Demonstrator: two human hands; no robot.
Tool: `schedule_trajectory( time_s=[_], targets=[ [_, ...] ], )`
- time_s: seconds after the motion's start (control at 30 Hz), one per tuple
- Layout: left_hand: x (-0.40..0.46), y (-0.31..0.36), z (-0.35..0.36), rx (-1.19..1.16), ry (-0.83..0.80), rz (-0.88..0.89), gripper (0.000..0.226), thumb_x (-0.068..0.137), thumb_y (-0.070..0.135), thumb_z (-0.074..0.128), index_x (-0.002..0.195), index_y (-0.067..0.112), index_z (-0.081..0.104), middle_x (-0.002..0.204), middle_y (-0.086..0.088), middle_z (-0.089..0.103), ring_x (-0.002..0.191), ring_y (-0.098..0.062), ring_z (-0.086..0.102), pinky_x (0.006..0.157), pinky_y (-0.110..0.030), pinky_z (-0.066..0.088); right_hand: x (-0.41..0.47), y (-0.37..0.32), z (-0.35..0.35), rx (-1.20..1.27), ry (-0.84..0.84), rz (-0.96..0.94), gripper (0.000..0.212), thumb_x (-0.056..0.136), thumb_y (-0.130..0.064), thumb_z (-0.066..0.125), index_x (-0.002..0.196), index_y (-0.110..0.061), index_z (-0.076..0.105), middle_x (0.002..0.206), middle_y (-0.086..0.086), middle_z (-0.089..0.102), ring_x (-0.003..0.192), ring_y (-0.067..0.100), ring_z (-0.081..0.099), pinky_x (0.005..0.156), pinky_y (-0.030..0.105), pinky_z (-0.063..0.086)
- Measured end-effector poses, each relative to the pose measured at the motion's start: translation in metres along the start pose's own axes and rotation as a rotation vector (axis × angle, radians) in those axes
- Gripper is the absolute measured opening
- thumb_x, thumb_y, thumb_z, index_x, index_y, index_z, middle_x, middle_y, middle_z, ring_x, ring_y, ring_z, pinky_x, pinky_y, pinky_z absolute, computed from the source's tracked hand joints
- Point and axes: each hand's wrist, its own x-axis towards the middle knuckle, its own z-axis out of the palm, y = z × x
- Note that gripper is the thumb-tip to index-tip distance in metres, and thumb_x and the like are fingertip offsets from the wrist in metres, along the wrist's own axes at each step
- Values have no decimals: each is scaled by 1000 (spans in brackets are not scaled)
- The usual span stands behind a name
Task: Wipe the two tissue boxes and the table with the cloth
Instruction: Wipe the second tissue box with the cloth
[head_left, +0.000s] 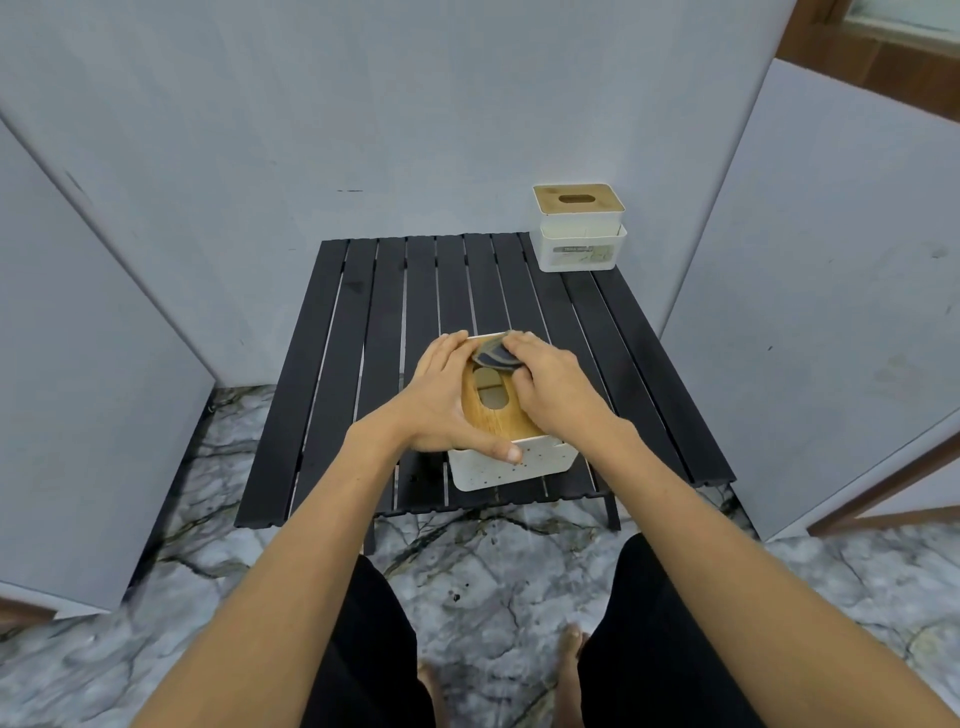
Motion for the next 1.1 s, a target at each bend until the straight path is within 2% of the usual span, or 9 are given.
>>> schedule_trajectory(
  time_s=[0.13,0.33,0.43,0.67,0.73,0.83,0.97,1.1],
  targets=[
    [-1,1,2,19,23,-38,150,54,66,89,160,19,-6,166,12,-9,151,-7,-17,121,-34,2,-10,-2,-5,5,-30,-14,46,99,-2,40,144,-7,44,152,8,42,142,20,34,114,20,17],
    [2,1,3,28,23,-49,153,52,69,89,159,20,-10,165,15,-10,151,-7,-17,124,-37,2,-76,6,-4,-35,-33,-52,47,96,-1,47,144,-5,46,152,8,41,142,18,36,116,19,19],
    [4,0,3,39,9,-44,154,51,68,89,160,18,-8,163,15,-8,150,-6,-14,124,-35,5,-55,5,-4,-58,-64,-49,48,97,-1,44,144,-5,45,153,7,41,141,19,36,115,18,18],
    [6,1,-3,81,-15,-47,152,53,64,91,159,16,-7,163,11,-6,150,-7,-13,117,-28,2,19,0,0,-51,-83,15,48,100,-8,38,148,-12,39,156,4,35,142,25,32,117,35,23],
    [6,1,-3,108,-8,-58,153,52,66,90,159,16,-6,164,10,-6,150,-8,-13,118,-30,1,16,-1,-3,-54,-77,23,48,100,-7,38,148,-11,40,155,5,37,142,23,32,117,31,21],
    [7,1,-2,143,-10,-79,155,49,74,86,159,17,-7,164,12,-7,151,-9,-14,126,-40,6,-7,-1,-6,-26,-52,20,46,97,-1,38,141,-9,48,145,7,49,132,23,43,109,26,30],
    [5,4,-3,177,-24,-102,158,41,88,75,160,20,-3,165,14,-8,152,-9,-14,125,-49,12,-45,5,-8,-7,-42,-23,48,96,0,41,143,-8,48,151,7,44,138,19,39,107,10,18],
    [5,9,-2,259,17,-138,153,42,98,63,160,23,1,167,13,-6,153,-12,-10,121,-58,17,-75,14,-7,75,58,-16,46,93,1,47,138,-6,55,145,8,52,136,17,44,109,9,20]
  ],
)
